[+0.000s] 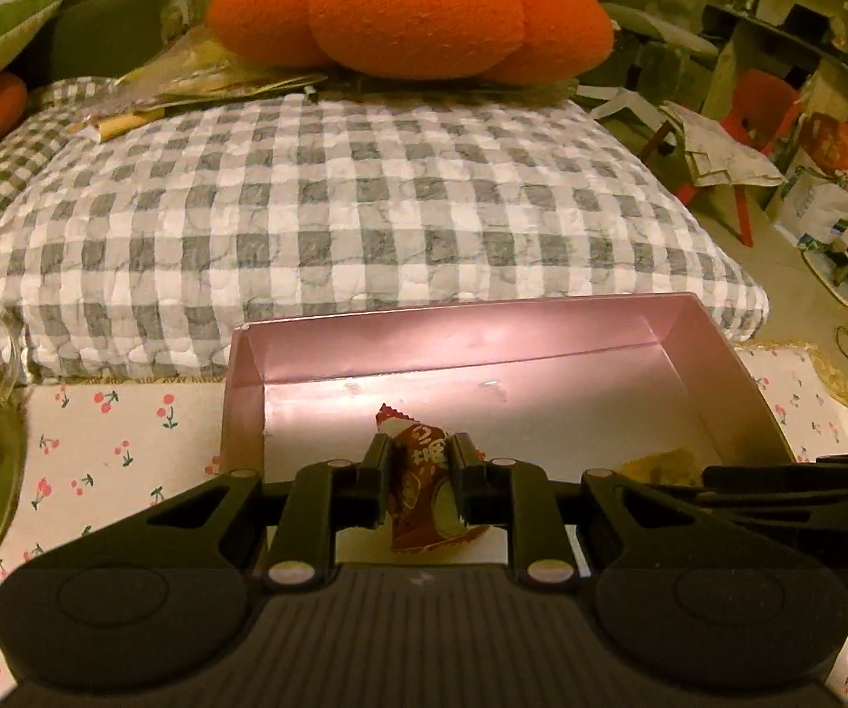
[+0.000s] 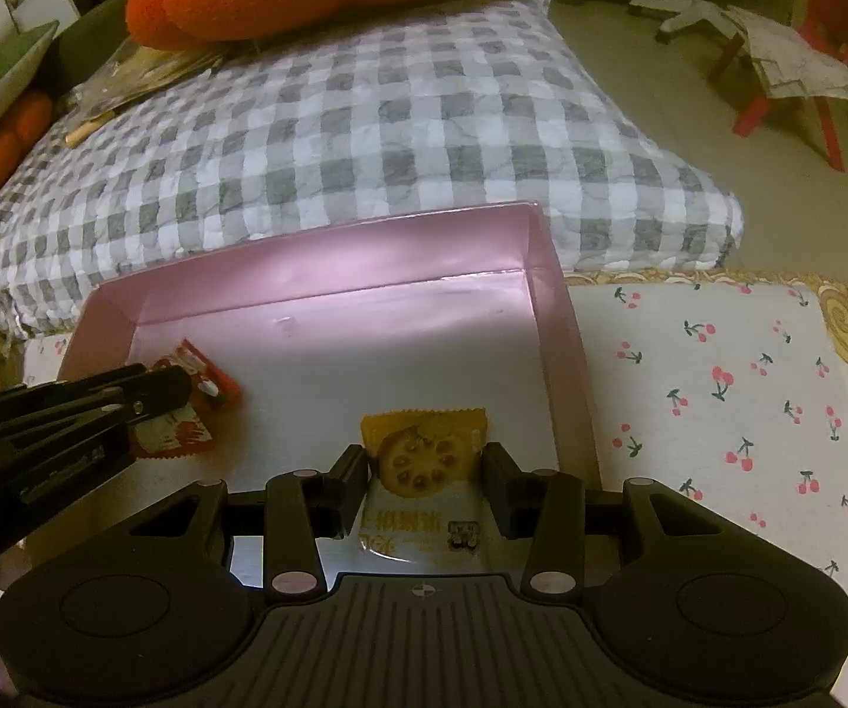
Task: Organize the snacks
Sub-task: 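Carry both snacks into the pink box and open both tools to release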
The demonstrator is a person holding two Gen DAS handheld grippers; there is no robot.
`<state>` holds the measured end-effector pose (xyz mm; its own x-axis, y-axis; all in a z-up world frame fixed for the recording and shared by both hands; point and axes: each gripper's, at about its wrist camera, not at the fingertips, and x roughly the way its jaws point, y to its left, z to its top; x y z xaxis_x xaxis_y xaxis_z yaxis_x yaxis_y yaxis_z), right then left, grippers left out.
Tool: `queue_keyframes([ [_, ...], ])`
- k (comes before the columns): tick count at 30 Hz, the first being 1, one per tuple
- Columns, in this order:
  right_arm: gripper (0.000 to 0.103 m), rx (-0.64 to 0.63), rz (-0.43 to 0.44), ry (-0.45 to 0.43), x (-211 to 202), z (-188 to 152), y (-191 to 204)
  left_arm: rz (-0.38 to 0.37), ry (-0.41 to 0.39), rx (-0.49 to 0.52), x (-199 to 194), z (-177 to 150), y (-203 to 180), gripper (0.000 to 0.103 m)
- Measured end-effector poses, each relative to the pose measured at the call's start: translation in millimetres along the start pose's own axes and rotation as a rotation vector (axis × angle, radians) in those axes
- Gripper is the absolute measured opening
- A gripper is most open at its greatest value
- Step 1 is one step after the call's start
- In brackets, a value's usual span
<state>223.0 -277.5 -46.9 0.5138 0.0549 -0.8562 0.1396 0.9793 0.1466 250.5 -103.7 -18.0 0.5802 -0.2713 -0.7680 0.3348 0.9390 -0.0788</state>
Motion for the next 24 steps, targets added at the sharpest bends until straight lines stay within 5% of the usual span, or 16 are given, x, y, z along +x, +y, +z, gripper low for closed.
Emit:
queue_keyframes([
  [5,0.049,0.007,0.019,0.003,-5,1,0,-0.009,-0.010,0.007,-8,-2,0,0.026],
  [15,0.062,0.004,0.011,-0.042,-40,-5,-3,-0.007,-0.032,0.001,-41,-8,1,0.059],
  [24,0.076,-0.017,0.016,-0.078,-86,-19,4,-0.017,-0.047,0.029,-74,-20,-4,0.079],
])
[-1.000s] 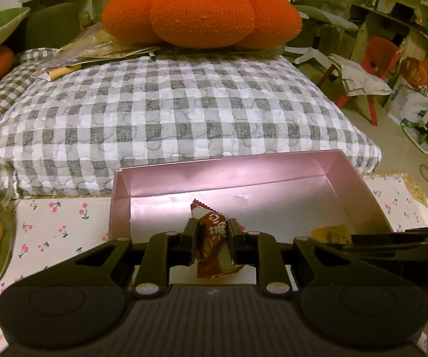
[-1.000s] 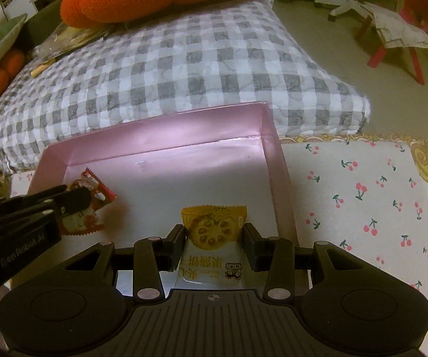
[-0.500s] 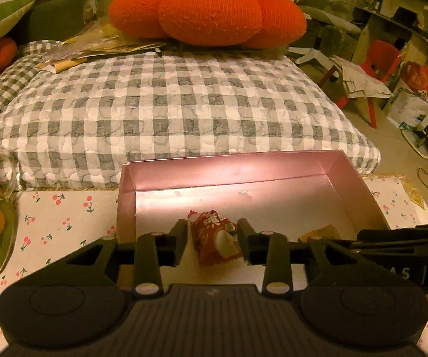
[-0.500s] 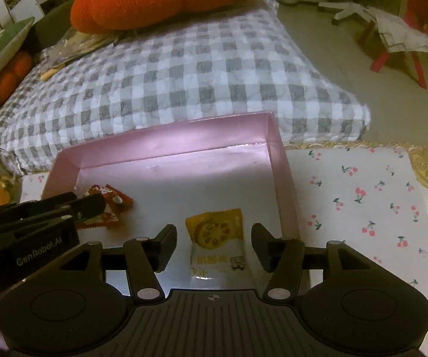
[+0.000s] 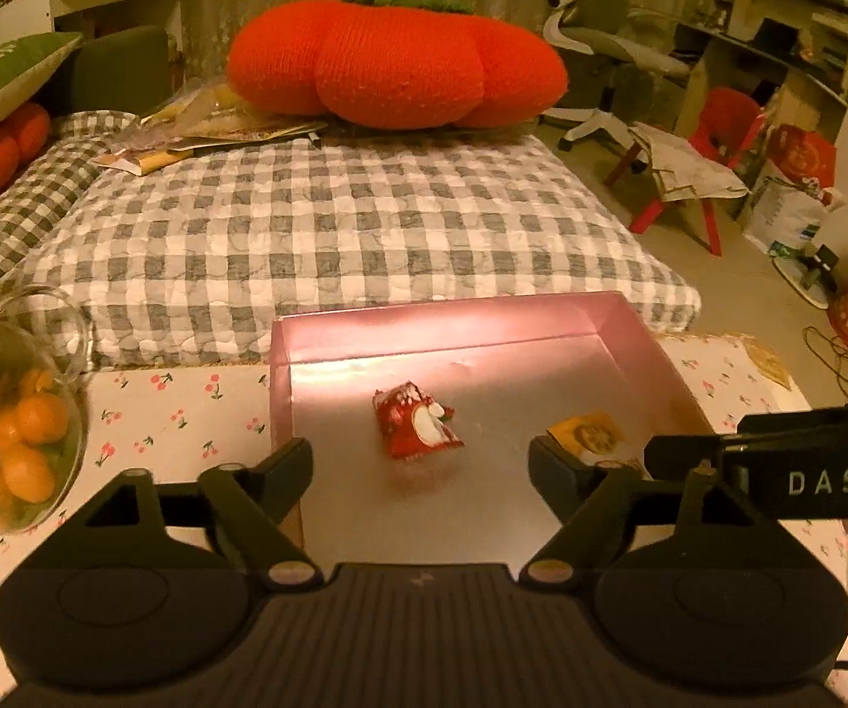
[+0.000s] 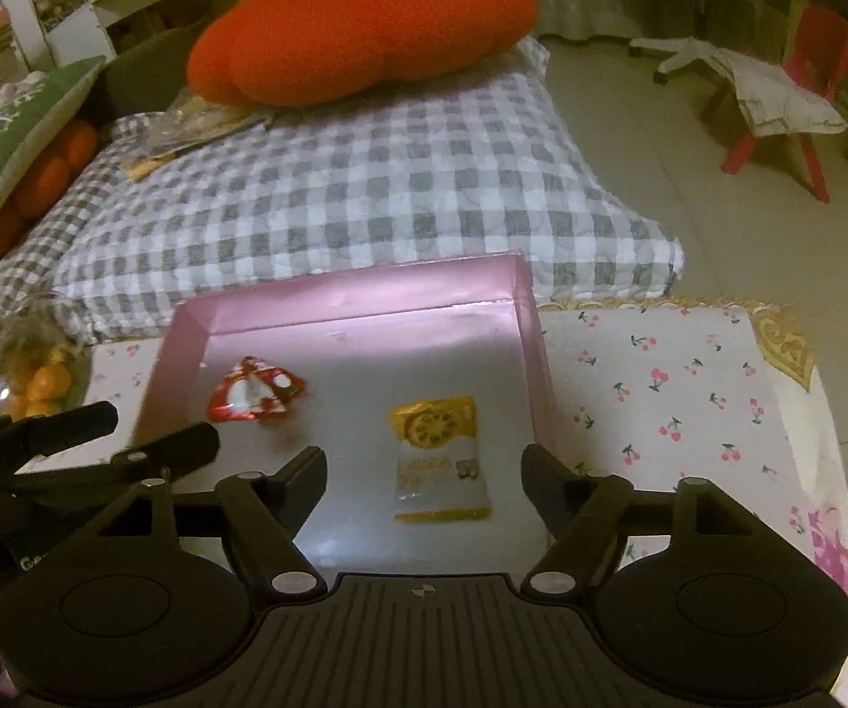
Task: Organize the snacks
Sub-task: 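Carry both snacks into the pink box and open both tools to release, then move the left tool to the pink wafer pack while the right tool reaches an orange-and-white pack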
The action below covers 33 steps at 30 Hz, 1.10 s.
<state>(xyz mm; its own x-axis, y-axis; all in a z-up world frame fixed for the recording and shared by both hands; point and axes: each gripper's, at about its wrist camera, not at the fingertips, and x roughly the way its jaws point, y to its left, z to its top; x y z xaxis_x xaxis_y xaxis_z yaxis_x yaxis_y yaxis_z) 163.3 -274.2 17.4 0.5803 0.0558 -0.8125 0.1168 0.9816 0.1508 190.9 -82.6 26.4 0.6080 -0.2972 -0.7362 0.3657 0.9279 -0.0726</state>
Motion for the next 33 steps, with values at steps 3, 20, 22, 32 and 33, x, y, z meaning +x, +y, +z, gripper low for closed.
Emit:
queue_keyframes([
  [3,0.082,-0.009,-0.010,-0.012,-13,-4,3,0.006,0.008,0.007,-9,-5,1,0.086],
  [20,0.089,-0.029,0.006,-0.018,-60,-68,10,0.010,0.020,0.048,-61,-56,10,0.101],
  [22,0.089,-0.030,0.006,-0.020,-65,-74,10,0.020,0.023,0.061,-65,-63,10,0.101],
  [32,0.092,-0.024,0.014,-0.019,-82,-107,10,0.036,0.030,0.094,-87,-95,17,0.102],
  [33,0.092,-0.023,0.015,-0.018,-82,-110,10,0.034,0.030,0.094,-89,-98,18,0.103],
])
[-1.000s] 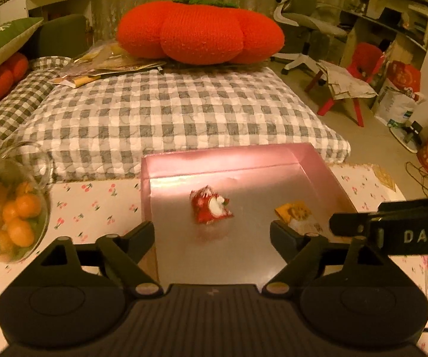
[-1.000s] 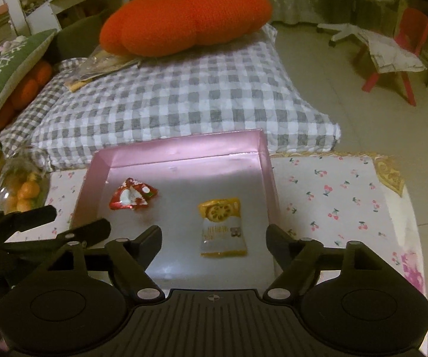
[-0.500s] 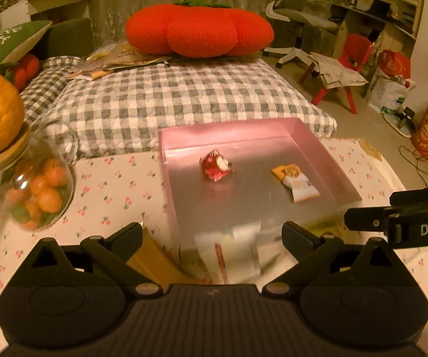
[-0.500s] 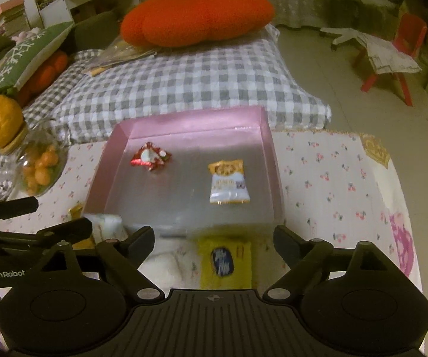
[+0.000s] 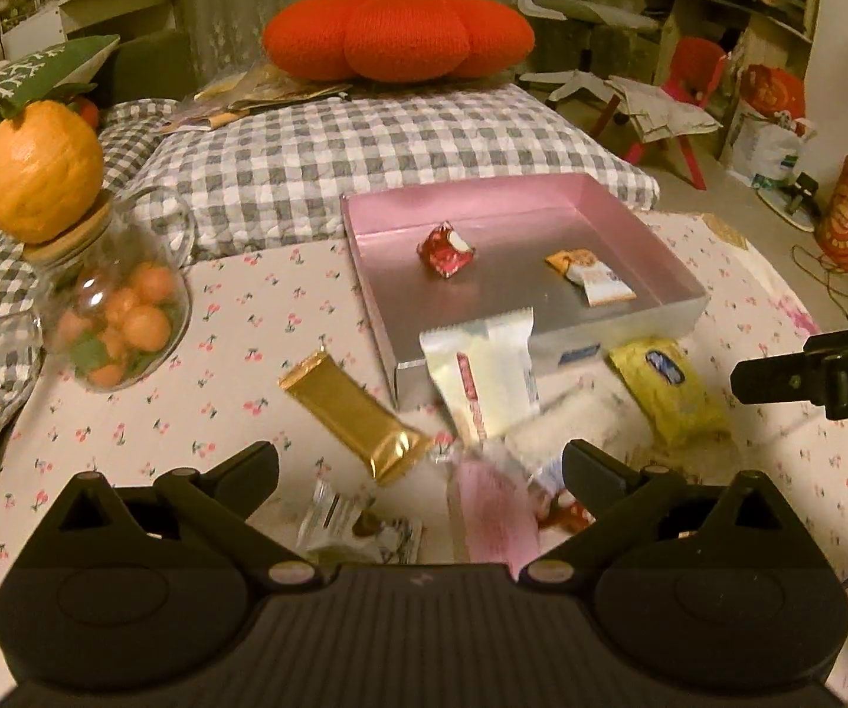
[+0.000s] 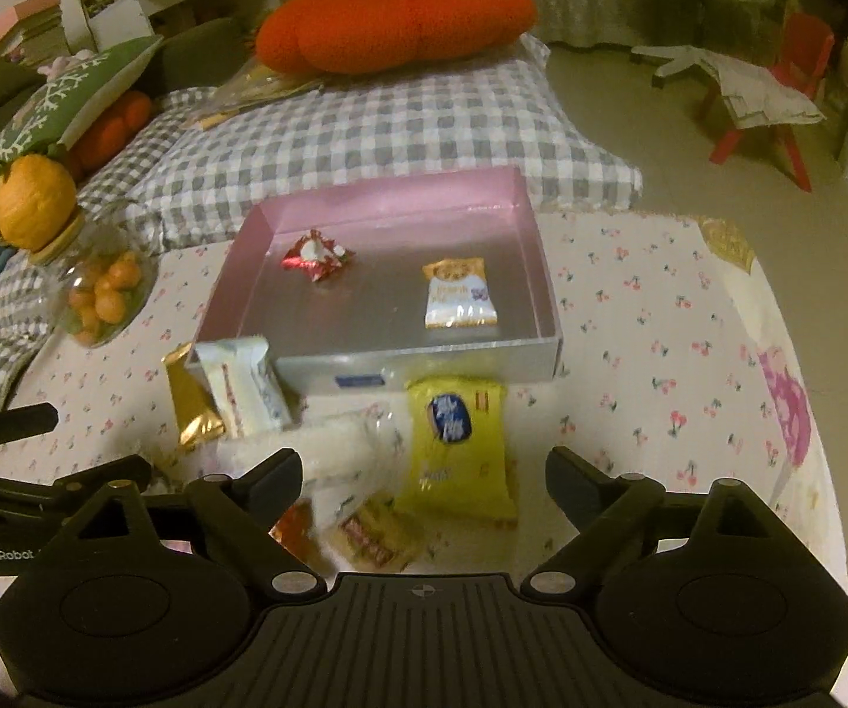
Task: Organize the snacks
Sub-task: 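Move the left tool to the pink wafer pack while the right tool reaches an orange-and-white pack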
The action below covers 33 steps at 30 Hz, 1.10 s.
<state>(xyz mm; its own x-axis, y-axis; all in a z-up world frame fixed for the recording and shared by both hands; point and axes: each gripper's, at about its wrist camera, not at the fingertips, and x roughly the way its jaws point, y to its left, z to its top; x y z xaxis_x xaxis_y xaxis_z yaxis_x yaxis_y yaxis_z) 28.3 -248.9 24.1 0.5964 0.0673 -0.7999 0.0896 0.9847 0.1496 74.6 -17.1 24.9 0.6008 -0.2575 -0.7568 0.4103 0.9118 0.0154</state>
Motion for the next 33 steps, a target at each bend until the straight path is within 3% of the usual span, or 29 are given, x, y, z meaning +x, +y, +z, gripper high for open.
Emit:
queue_keyframes([
  [11,0.092,-0.059,-0.006,0.009,1,-32,6,-0.004,-0.016,-0.023,-4,-35,13,0.103],
  [17,0.092,-0.063,0.007,0.063,9,-48,10,0.011,-0.004,-0.032,1,-49,16,0.103],
  [28,0.092,-0.120,-0.054,0.139,35,-65,22,-0.029,0.027,-0.013,20,-54,-3,0.102],
  [33,0.092,-0.115,-0.079,0.161,43,-68,18,-0.002,0.039,-0.008,28,-53,-10,0.096],
])
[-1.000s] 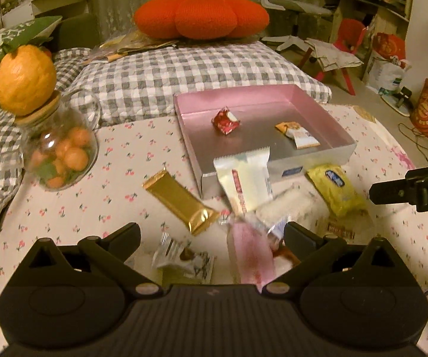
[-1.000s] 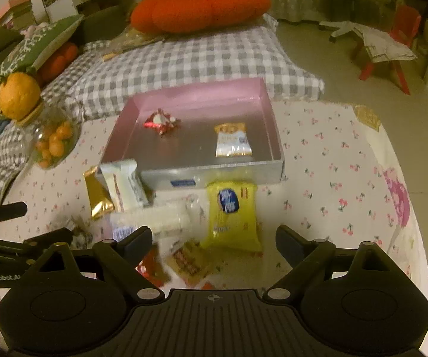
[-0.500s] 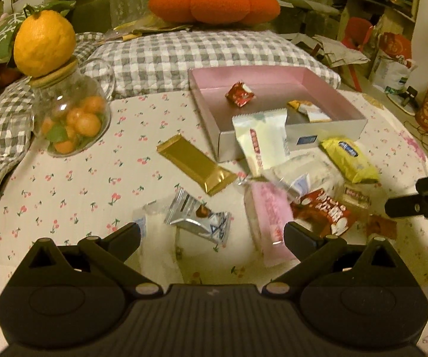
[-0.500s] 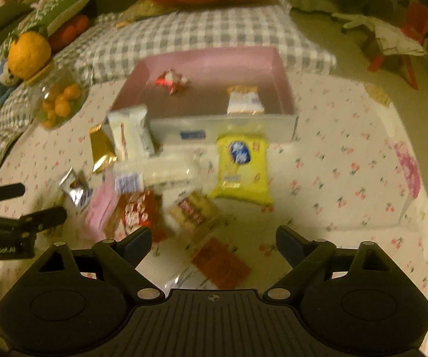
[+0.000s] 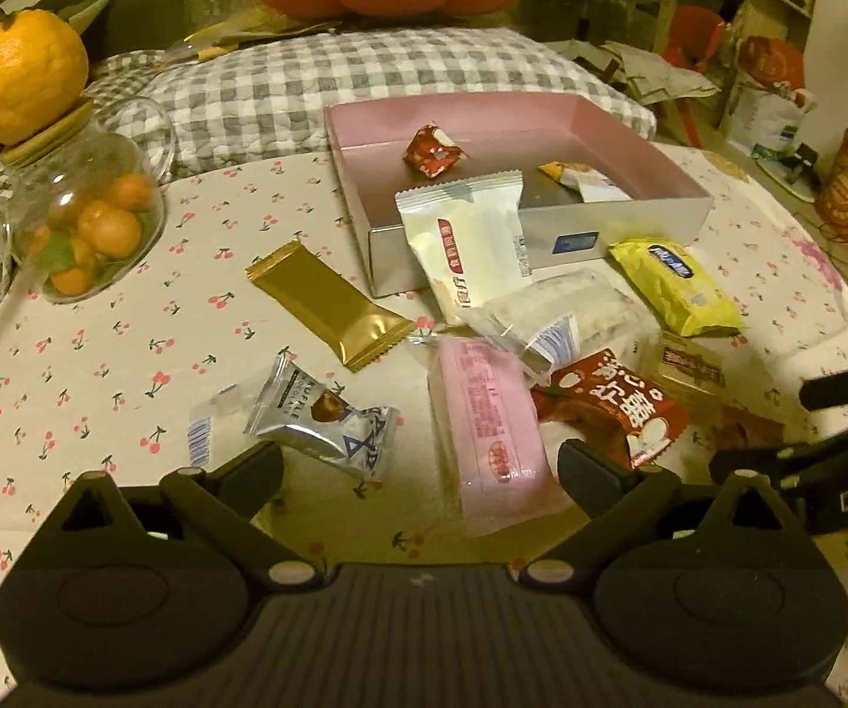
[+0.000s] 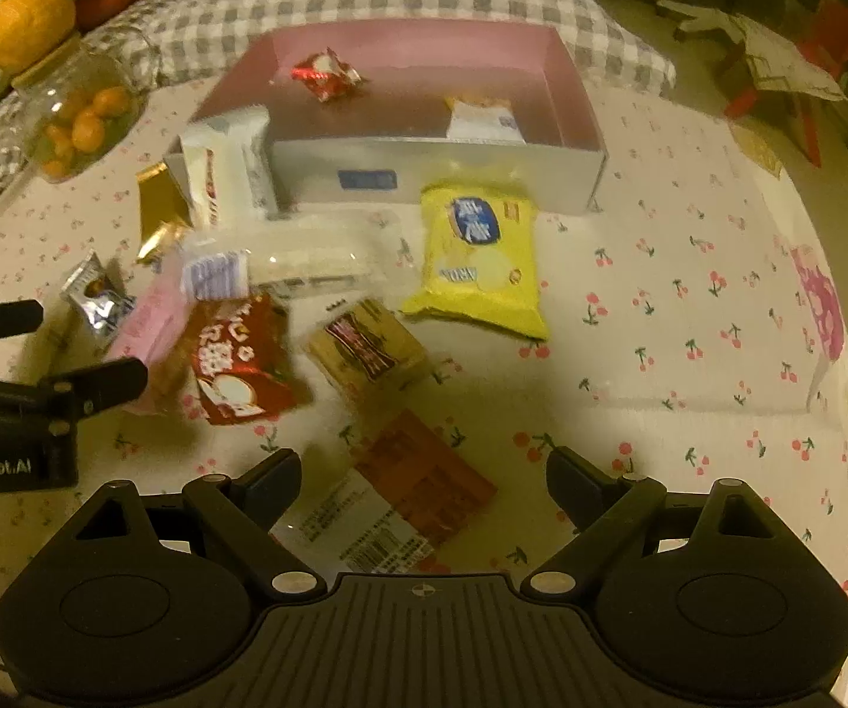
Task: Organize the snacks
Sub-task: 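Move the left tool to the pink wafer pack while the right tool reaches an orange-and-white pack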
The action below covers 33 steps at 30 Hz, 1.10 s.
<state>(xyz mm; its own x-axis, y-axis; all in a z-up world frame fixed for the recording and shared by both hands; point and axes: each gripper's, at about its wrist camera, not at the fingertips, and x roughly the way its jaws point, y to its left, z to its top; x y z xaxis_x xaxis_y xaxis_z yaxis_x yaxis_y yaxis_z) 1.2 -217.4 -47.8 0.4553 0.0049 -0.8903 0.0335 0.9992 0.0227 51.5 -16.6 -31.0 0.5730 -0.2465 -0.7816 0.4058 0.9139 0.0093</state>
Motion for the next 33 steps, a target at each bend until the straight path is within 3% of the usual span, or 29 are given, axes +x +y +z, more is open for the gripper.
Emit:
queue_keyframes([
  [5,0.092,-0.007,-0.009,0.020,6,-3,1,-0.012,0.012,0.005,7,2,-6,0.086],
  [11,0.097,-0.016,-0.012,0.038,12,-7,1,-0.038,0.055,0.000,12,0,-7,0.058],
  [13,0.097,-0.011,-0.007,0.038,12,-8,-1,-0.045,0.062,-0.010,11,-2,-4,0.044],
  [21,0.099,-0.042,0.008,0.041,11,-13,-12,-0.058,0.072,-0.010,4,-15,10,0.040],
  [33,0.099,-0.065,0.016,0.068,5,-24,-36,-0.083,0.128,0.016,-15,-37,20,0.043],
])
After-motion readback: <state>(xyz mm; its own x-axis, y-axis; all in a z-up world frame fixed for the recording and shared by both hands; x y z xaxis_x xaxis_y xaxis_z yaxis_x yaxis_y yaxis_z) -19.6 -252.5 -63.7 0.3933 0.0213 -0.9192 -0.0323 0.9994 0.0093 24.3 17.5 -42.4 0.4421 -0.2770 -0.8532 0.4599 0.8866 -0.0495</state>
